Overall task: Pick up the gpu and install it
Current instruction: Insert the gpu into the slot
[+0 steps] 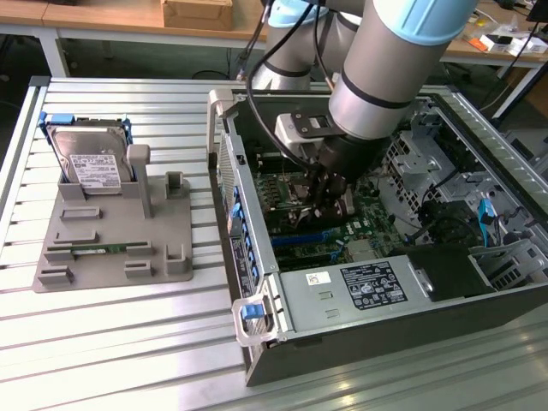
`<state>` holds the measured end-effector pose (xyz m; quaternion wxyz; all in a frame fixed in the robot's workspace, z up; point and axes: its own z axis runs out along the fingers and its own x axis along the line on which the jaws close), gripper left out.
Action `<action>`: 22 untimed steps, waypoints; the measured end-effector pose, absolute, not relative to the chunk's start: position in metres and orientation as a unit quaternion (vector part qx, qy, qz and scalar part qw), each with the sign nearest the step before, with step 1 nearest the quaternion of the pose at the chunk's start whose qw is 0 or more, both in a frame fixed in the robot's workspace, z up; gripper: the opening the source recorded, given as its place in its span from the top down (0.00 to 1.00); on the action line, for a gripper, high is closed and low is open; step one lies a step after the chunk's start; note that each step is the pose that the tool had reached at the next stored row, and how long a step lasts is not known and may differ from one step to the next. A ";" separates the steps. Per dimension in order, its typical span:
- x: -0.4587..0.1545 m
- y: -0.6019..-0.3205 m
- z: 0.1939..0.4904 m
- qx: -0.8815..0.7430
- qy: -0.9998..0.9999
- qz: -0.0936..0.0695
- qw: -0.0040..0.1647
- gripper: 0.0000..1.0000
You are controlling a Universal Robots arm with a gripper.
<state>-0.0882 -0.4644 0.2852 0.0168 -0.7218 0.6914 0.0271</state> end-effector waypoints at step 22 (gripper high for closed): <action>-0.094 -0.465 0.280 -0.713 0.701 0.005 -0.005 0.74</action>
